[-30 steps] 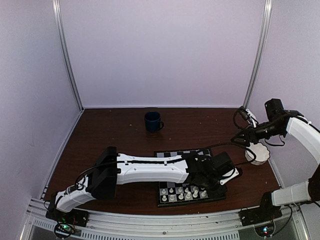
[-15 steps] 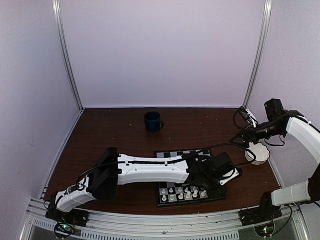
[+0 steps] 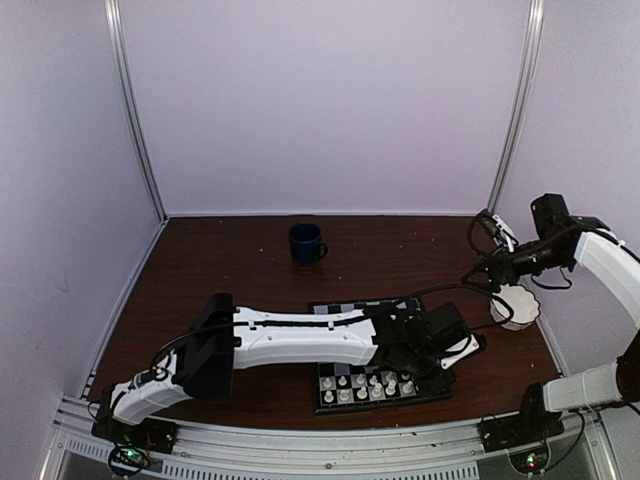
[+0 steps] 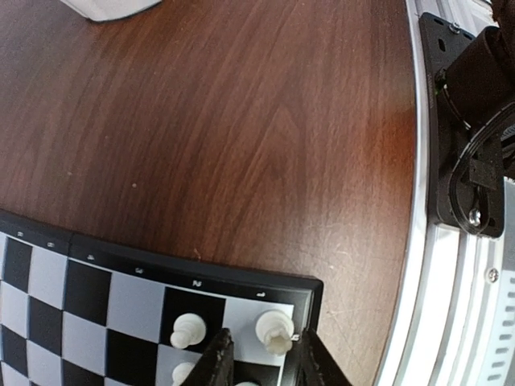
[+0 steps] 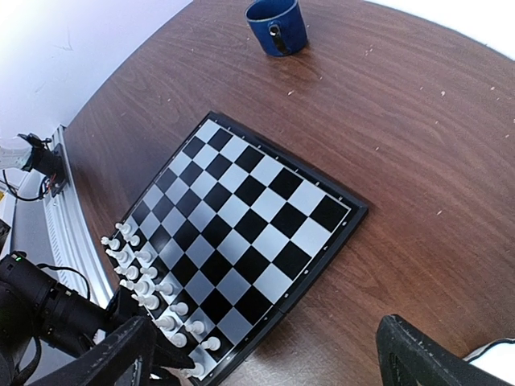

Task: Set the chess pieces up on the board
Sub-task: Place the rook at h1, then reset both arms

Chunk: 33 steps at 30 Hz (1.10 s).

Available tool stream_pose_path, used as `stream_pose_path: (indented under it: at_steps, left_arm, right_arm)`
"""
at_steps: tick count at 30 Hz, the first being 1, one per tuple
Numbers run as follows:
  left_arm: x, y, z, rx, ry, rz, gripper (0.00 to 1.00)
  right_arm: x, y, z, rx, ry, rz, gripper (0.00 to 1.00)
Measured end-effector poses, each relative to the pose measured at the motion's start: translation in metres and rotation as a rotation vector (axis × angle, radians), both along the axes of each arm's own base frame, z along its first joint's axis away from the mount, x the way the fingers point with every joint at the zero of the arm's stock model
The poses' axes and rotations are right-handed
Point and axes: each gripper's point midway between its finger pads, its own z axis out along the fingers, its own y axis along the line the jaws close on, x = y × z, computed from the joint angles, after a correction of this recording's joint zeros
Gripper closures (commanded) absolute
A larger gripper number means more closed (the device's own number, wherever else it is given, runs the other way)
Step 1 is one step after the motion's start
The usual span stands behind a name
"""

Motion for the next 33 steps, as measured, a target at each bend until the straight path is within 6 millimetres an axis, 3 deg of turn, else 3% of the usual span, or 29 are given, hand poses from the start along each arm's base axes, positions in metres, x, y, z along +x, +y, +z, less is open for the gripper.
stream_pose_path:
  at_steps: [4,8,12,15,19,27,30,33]
  left_arm:
    - [0.008,0.011,0.023,-0.007,-0.048,0.019,0.57]
    - [0.023,0.038,0.078,-0.05,-0.079,0.076,0.51]
    - [0.066,0.093,0.137,-0.098,-0.108,0.213,0.49]
    - [0.107,0.146,0.158,-0.092,-0.146,0.349,0.46]
    - [0.148,0.216,0.16,-0.023,-0.209,0.524,0.38]
    - [0.168,0.326,0.143,0.07,-0.225,0.739,0.26]
    - [0.177,0.356,0.152,0.053,-0.239,0.81,0.26]
    - [0.178,0.366,0.162,0.025,-0.253,0.838,0.25]
  right_arm:
    - [0.011,-0.007,0.019,-0.039,-0.06,-0.037,0.0]
    - [0.022,-0.021,0.041,-0.098,-0.15,-0.141,0.0]
    - [0.033,-0.039,0.06,-0.144,-0.23,-0.279,0.01]
    - [0.04,-0.052,0.075,-0.154,-0.274,-0.392,0.01]
    - [0.041,-0.064,0.089,-0.151,-0.31,-0.492,0.0]
    - [0.038,-0.077,0.084,-0.155,-0.318,-0.59,0.0]
    - [0.039,-0.077,0.077,-0.151,-0.306,-0.601,0.0]
    - [0.04,-0.078,0.074,-0.143,-0.298,-0.609,0.01]
